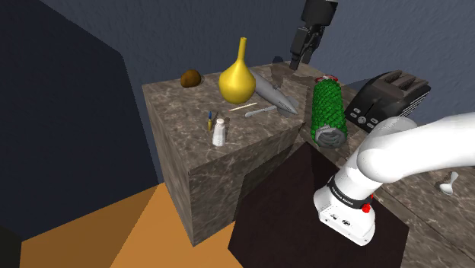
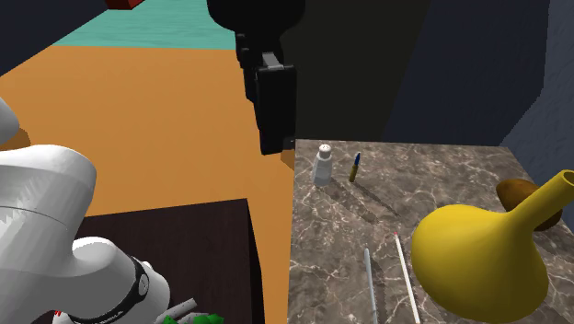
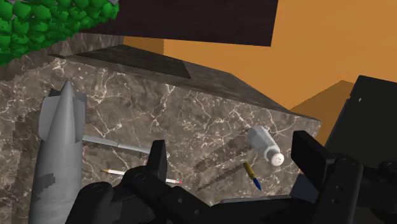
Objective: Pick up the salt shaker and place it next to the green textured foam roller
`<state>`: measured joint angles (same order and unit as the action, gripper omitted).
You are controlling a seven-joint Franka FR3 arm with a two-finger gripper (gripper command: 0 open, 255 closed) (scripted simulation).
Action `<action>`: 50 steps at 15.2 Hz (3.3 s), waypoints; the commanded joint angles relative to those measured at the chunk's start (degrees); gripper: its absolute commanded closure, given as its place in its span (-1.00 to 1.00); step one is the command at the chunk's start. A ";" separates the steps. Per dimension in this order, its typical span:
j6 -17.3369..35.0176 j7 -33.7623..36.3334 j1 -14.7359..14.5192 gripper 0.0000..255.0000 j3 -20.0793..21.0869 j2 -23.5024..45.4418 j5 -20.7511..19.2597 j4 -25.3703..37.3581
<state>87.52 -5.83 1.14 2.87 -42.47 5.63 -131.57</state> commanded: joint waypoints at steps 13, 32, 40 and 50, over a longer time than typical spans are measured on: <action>16.82 9.00 -2.56 -1.00 11.76 17.62 0.58 -0.92; 33.36 20.53 -3.94 -1.00 19.78 41.05 -7.71 2.33; 33.35 20.53 -3.94 1.00 19.78 41.06 -7.71 2.35; 32.60 20.35 -3.94 1.00 19.76 40.62 -7.51 2.70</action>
<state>120.59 14.63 -2.80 22.65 -1.62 -1.99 -129.10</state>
